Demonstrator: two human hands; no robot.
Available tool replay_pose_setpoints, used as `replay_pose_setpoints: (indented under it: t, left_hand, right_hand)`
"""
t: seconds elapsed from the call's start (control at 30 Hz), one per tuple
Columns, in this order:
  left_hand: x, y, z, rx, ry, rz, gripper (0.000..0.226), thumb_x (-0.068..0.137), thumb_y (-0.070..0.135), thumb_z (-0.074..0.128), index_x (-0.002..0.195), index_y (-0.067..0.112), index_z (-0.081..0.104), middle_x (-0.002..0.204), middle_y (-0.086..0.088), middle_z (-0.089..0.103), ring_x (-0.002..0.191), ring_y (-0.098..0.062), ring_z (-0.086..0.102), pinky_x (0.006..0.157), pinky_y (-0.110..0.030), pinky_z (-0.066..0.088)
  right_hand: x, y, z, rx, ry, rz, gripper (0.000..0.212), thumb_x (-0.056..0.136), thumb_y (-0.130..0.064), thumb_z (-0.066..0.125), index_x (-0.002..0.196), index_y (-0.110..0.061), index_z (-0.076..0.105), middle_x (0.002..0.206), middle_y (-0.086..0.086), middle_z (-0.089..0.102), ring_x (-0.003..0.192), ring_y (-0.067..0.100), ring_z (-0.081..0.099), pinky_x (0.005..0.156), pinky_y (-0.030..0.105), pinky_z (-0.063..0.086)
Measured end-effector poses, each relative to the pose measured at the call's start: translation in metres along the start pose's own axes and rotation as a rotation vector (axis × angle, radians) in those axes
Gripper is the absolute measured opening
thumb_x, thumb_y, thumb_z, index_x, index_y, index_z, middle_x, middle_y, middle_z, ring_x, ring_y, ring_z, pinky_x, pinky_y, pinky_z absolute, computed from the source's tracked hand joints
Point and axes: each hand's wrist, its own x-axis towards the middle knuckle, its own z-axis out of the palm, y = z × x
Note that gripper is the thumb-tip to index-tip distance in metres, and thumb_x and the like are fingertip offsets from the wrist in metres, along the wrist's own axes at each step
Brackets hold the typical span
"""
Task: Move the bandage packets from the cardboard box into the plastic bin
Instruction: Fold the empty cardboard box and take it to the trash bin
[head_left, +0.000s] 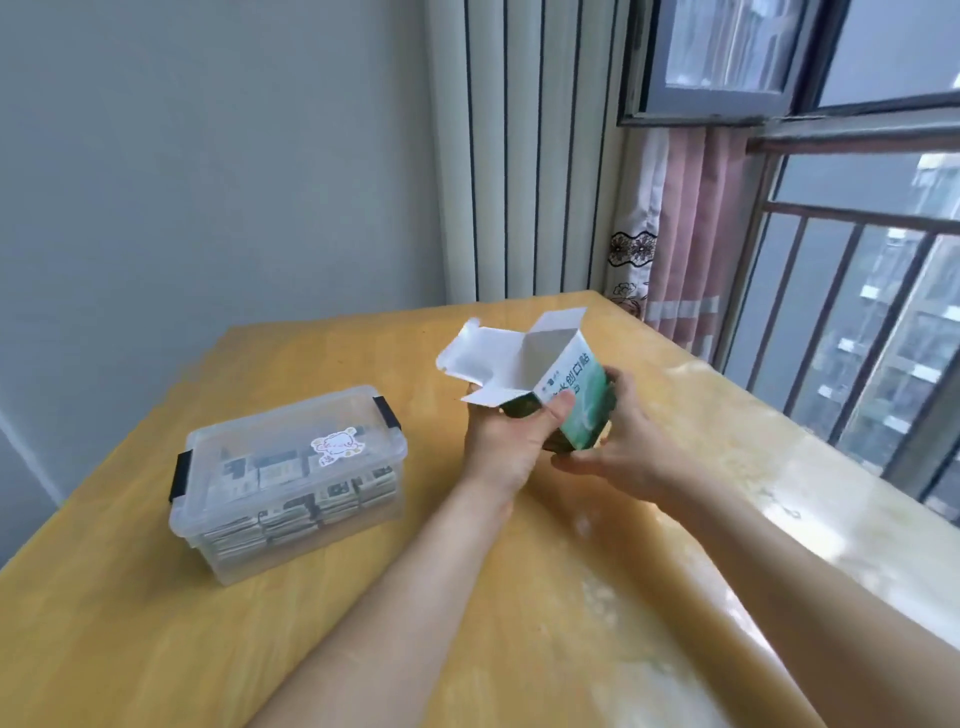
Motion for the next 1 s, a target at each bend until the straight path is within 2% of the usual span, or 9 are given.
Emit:
replay_pose_setpoints:
  t: [0.07, 0.17, 0.27, 0.33, 0.4, 0.5, 0.63, 0.83, 1.0]
  left_hand:
    - [-0.004, -0.002, -0.004, -0.009, -0.039, 0.059, 0.045, 0.068, 0.009, 0.078, 0.110, 0.015, 0.064, 0.105, -0.005, 0.072, 0.100, -0.024, 0.069, 0.086, -0.043, 0.055]
    - [-0.020, -0.005, -0.007, 0.050, -0.173, 0.112, 0.058, 0.059, -0.002, 0.072, 0.115, 0.004, 0.059, 0.108, -0.015, 0.070, 0.103, -0.031, 0.066, 0.082, -0.037, 0.057]
    - [-0.034, -0.004, -0.004, 0.122, -0.312, 0.156, 0.069, 0.055, 0.000, 0.077, 0.120, 0.004, 0.053, 0.109, -0.010, 0.068, 0.099, -0.020, 0.066, 0.074, -0.026, 0.054]
    - [-0.045, -0.001, 0.007, 0.204, -0.364, 0.179, 0.069, 0.058, 0.002, 0.077, 0.122, 0.013, 0.054, 0.110, -0.003, 0.067, 0.101, -0.016, 0.063, 0.074, -0.022, 0.051]
    - [-0.056, 0.005, 0.027, 0.244, -0.448, 0.212, 0.072, 0.065, -0.003, 0.078, 0.125, 0.027, 0.052, 0.111, 0.004, 0.066, 0.103, -0.015, 0.062, 0.079, -0.024, 0.053]
    - [-0.072, 0.011, 0.059, 0.191, -0.560, 0.205, 0.088, 0.067, -0.008, 0.077, 0.133, 0.036, 0.040, 0.116, 0.004, 0.060, 0.106, -0.013, 0.058, 0.082, -0.025, 0.054]
    - [-0.105, 0.017, 0.124, 0.065, -0.806, 0.144, 0.085, 0.073, 0.000, 0.076, 0.141, 0.026, 0.034, 0.122, -0.001, 0.059, 0.112, -0.008, 0.058, 0.088, -0.027, 0.054]
    - [-0.167, 0.004, 0.187, 0.127, -0.977, 0.111, 0.058, 0.089, 0.022, 0.068, 0.135, 0.036, 0.035, 0.123, 0.006, 0.059, 0.112, -0.006, 0.058, 0.094, -0.032, 0.052]
    - [-0.224, -0.030, 0.232, 0.224, -1.066, -0.083, 0.054, 0.083, 0.015, 0.073, 0.121, 0.029, 0.037, 0.113, 0.000, 0.059, 0.102, -0.015, 0.062, 0.090, -0.041, 0.055]
  right_hand:
    - [-0.012, 0.003, -0.013, -0.060, -0.091, 0.005, 0.099, 0.061, -0.014, 0.090, 0.136, -0.023, 0.026, 0.128, -0.002, 0.045, 0.115, 0.013, 0.047, 0.080, 0.008, 0.045]
    - [-0.033, -0.006, -0.041, -0.063, -0.240, 0.065, 0.110, 0.054, -0.034, 0.093, 0.138, -0.037, 0.024, 0.149, -0.005, 0.031, 0.139, 0.009, 0.024, 0.107, 0.028, 0.037]
    - [-0.060, -0.021, -0.069, 0.057, -0.294, 0.052, 0.118, 0.066, -0.006, 0.087, 0.150, -0.037, 0.012, 0.146, -0.017, 0.032, 0.130, 0.002, 0.035, 0.087, 0.007, 0.042]
    - [-0.077, -0.029, -0.081, 0.101, -0.304, -0.003, 0.114, 0.066, 0.007, 0.082, 0.150, -0.034, 0.016, 0.141, -0.011, 0.038, 0.119, 0.002, 0.046, 0.078, 0.011, 0.049]
    - [-0.099, -0.031, -0.091, 0.069, -0.230, -0.018, 0.101, 0.067, 0.009, 0.080, 0.145, -0.027, 0.026, 0.128, 0.002, 0.050, 0.110, 0.012, 0.055, 0.079, 0.022, 0.053]
    - [-0.132, -0.035, -0.110, -0.019, -0.029, -0.014, 0.077, 0.068, -0.006, 0.084, 0.131, -0.024, 0.042, 0.109, 0.002, 0.060, 0.101, 0.018, 0.061, 0.081, 0.028, 0.055]
    - [-0.202, -0.042, -0.162, -0.108, 0.214, 0.093, 0.096, 0.064, -0.039, 0.087, 0.143, -0.023, 0.034, 0.119, -0.009, 0.059, 0.109, 0.005, 0.060, 0.087, 0.020, 0.050]
    - [-0.284, -0.045, -0.198, -0.102, 0.288, 0.268, 0.086, 0.083, -0.005, 0.069, 0.148, -0.026, 0.016, 0.123, -0.003, 0.054, 0.099, -0.004, 0.063, 0.077, 0.015, 0.052]
    - [-0.362, -0.006, -0.222, -0.106, 0.337, 0.515, 0.062, 0.083, -0.016, 0.073, 0.136, -0.024, 0.042, 0.117, 0.000, 0.063, 0.100, 0.011, 0.065, 0.077, 0.024, 0.056]
